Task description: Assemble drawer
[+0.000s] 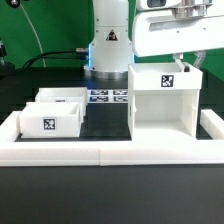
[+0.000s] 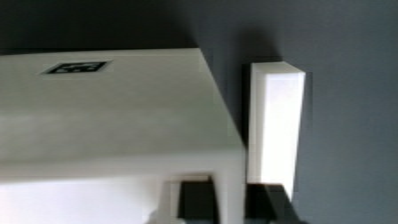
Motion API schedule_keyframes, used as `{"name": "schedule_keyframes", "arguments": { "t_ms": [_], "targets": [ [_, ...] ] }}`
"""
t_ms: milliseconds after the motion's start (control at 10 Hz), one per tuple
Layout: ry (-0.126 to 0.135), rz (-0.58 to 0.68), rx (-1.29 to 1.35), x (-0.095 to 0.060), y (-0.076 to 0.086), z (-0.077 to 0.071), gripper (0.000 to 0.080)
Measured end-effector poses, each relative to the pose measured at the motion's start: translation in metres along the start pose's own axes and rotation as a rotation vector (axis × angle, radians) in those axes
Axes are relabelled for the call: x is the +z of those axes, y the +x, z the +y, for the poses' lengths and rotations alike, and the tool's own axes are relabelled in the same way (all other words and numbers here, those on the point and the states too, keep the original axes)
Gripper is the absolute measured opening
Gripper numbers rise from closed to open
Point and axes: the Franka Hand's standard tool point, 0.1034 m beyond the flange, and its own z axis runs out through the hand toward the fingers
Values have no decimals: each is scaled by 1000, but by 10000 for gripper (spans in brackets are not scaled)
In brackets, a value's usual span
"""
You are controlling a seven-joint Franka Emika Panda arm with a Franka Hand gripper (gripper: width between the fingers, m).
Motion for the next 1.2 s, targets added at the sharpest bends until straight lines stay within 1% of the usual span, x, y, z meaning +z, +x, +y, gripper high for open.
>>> {"name": "schedule_keyframes", "arguments": {
  "t_ms": [500,700,1200],
  "targets": [
    [0,0,0,0,0,0,39],
    [4,15,-13,0,10,-1,39],
    [4,15,-13,0,10,-1,39]
  ]
}}
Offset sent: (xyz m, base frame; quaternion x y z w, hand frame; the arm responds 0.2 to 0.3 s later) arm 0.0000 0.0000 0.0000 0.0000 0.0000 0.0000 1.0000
